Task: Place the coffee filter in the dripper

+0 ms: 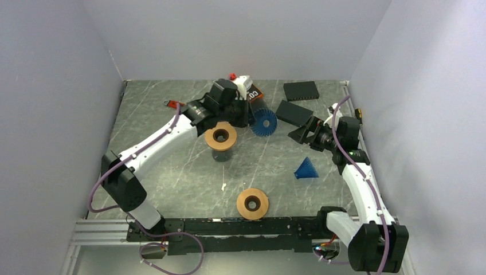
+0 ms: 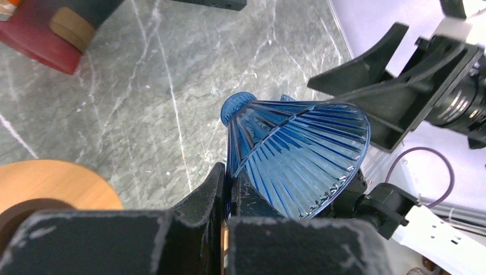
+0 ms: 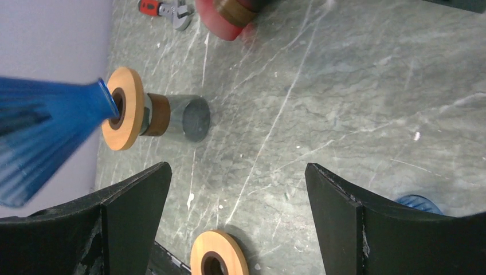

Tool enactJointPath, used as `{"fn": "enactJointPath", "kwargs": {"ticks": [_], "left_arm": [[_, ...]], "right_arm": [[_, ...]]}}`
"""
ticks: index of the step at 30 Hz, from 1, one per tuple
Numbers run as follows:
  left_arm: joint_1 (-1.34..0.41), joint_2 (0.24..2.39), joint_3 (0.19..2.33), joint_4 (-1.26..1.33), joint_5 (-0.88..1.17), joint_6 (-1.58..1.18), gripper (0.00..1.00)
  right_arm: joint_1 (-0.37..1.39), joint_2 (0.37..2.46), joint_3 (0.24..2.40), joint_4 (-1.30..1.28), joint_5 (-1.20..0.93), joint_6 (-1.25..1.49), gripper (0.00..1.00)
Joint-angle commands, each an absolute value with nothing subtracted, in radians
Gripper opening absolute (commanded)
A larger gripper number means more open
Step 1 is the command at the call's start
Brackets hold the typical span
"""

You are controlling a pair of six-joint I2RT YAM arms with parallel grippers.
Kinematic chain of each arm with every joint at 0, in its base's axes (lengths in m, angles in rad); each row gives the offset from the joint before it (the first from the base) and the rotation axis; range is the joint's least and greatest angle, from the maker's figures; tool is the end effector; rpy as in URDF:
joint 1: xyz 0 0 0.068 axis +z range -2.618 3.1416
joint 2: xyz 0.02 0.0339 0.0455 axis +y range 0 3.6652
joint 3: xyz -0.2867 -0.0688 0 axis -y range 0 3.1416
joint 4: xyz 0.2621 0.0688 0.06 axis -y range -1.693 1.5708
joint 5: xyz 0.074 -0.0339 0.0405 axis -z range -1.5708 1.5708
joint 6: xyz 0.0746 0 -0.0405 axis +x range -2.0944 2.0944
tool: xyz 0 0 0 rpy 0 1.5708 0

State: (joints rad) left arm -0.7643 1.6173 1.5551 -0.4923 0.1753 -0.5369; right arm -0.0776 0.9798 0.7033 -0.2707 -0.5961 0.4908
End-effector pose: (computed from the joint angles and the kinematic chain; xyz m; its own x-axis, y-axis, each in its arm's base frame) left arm 0.2971 -0.3028 0.3658 -0.7299 0.0020 -0.6836 0.4831 0.7090 -0.5137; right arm 0.2472 0.0228 0.2671 -0.6526 0.4420 -0.6155 -0.1205 0.7414 0.6601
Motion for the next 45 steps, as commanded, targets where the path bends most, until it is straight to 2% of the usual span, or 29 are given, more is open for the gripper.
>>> {"fn": "enactJointPath", "kwargs": {"ticks": [1, 7, 10, 18, 36, 45], "left_arm": [[-0.677, 1.566, 1.646, -0.579, 0.228, -0.596, 0.0], [-0.568, 1.598, 1.742, -0.771, 0.261, -0.565, 0.0], [-0.528, 1.591, 1.739, -0.815, 0.269, -0.546, 0.0], [-0.465, 1.59, 1.724, -0.952, 0.235, -0.49, 0.0], [-0.402, 1.575, 1.635, -0.974, 0.316, -0.482, 0.0], [-0.398, 1.523, 1.587, -1.0, 0.271, -0.467, 0.0]], "right_arm": [[-0.018, 0.97, 0.766, -0.259, -0.527, 0.492, 0.93], [0.06, 0.984, 0.768, -0.234, -0.499, 0.5, 0.96], [0.08, 0.995, 0.768, -0.226, -0.491, 0.502, 1.0], [0.123, 1.024, 0.747, -0.202, -0.479, 0.5, 1.0], [0.156, 1.055, 0.756, -0.225, -0.452, 0.489, 1.0], [0.162, 1.067, 0.749, -0.219, -0.454, 0.498, 1.0]]}}
